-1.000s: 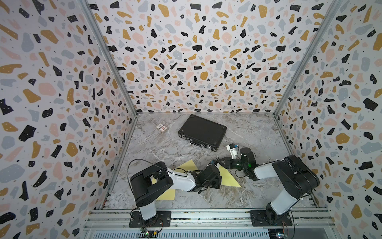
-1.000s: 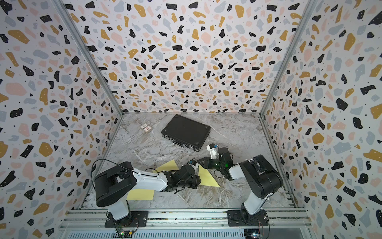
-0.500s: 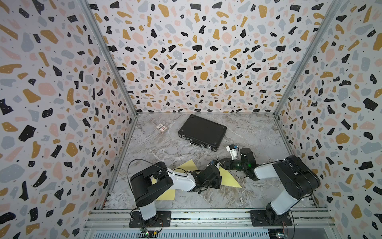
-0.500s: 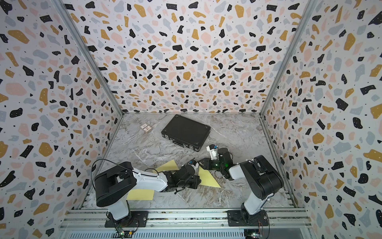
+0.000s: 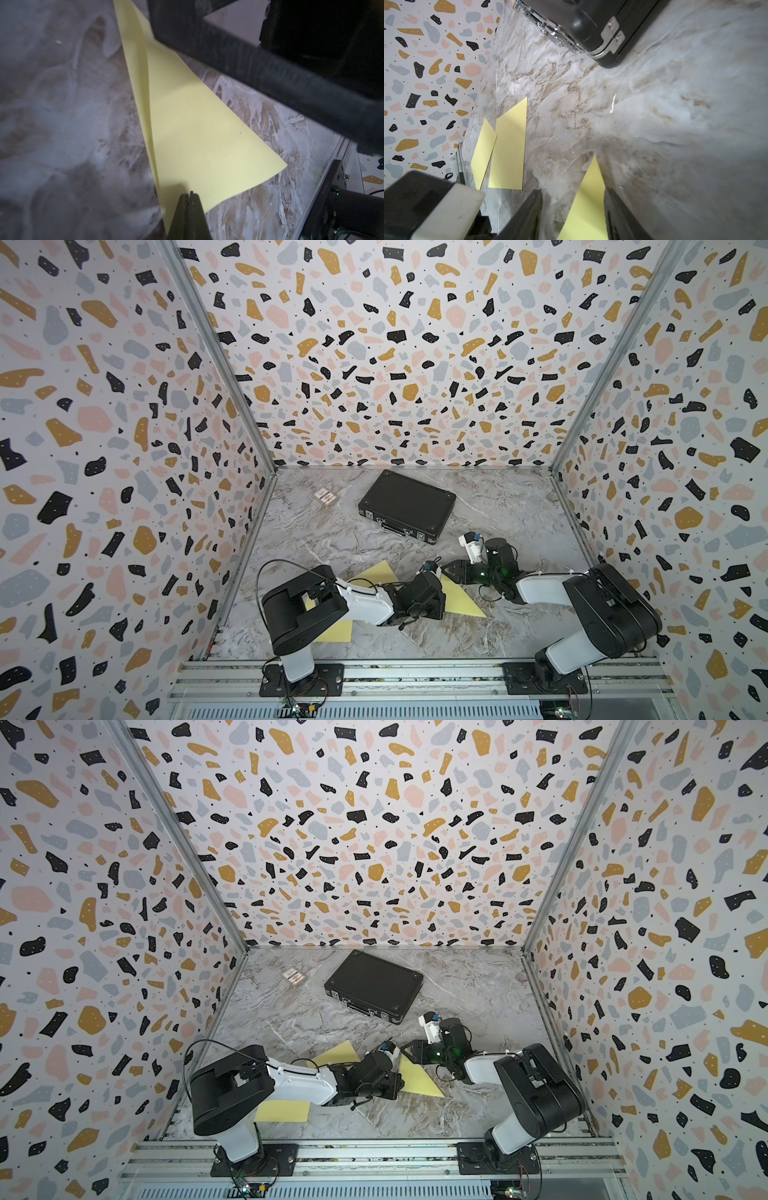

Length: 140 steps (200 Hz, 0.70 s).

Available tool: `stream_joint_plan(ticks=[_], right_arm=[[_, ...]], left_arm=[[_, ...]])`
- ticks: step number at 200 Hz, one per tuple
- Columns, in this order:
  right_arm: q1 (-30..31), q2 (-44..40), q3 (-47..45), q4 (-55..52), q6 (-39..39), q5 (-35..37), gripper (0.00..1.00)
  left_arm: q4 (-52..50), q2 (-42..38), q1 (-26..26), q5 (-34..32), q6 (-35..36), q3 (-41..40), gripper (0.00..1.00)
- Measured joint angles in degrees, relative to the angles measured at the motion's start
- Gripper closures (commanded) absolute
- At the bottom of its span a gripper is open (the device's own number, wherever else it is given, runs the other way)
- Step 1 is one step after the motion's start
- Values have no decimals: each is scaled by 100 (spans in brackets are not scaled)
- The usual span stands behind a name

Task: Fold the square paper diagonally
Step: Fold the paper at the center of the board.

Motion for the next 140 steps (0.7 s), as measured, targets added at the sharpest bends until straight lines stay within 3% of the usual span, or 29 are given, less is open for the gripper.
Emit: stream_joint_plan(ticks=[44, 140], right_arm=[[-68, 118, 72, -494, -212, 83, 58], [-72, 627, 387, -284, -310, -358, 58]], left_arm=[[0, 0, 0, -9, 0, 0, 100], [15, 0, 0, -11, 0, -11, 100]])
